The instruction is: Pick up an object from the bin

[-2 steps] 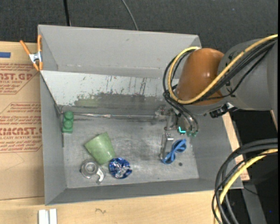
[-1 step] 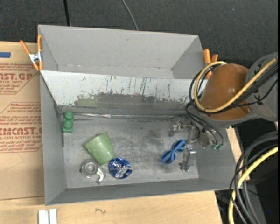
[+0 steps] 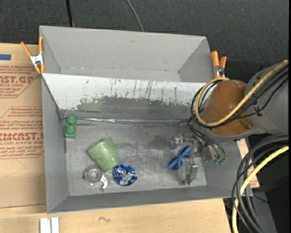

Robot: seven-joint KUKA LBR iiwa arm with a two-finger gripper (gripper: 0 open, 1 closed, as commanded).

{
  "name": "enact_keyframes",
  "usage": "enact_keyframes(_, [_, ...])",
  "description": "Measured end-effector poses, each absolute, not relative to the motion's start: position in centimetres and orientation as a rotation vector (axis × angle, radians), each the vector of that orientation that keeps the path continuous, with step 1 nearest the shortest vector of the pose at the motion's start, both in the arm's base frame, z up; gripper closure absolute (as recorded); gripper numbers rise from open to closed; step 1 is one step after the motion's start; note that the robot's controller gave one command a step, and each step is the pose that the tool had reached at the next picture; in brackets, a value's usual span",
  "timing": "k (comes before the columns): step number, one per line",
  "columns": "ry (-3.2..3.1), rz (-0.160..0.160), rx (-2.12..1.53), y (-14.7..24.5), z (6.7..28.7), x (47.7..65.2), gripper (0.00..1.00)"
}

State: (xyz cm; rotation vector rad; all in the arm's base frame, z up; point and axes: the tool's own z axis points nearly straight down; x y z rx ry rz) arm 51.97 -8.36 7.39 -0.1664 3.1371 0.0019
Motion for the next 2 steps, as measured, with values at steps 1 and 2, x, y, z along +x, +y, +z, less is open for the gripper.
enact_keyframes(1, [3.136, 0.001, -0.168, -8.3, 7.6, 52.0, 1.0])
enact_keyframes(2, [3.109, -0.004, -0.39, -9.0, 20.9, 50.7, 1.0])
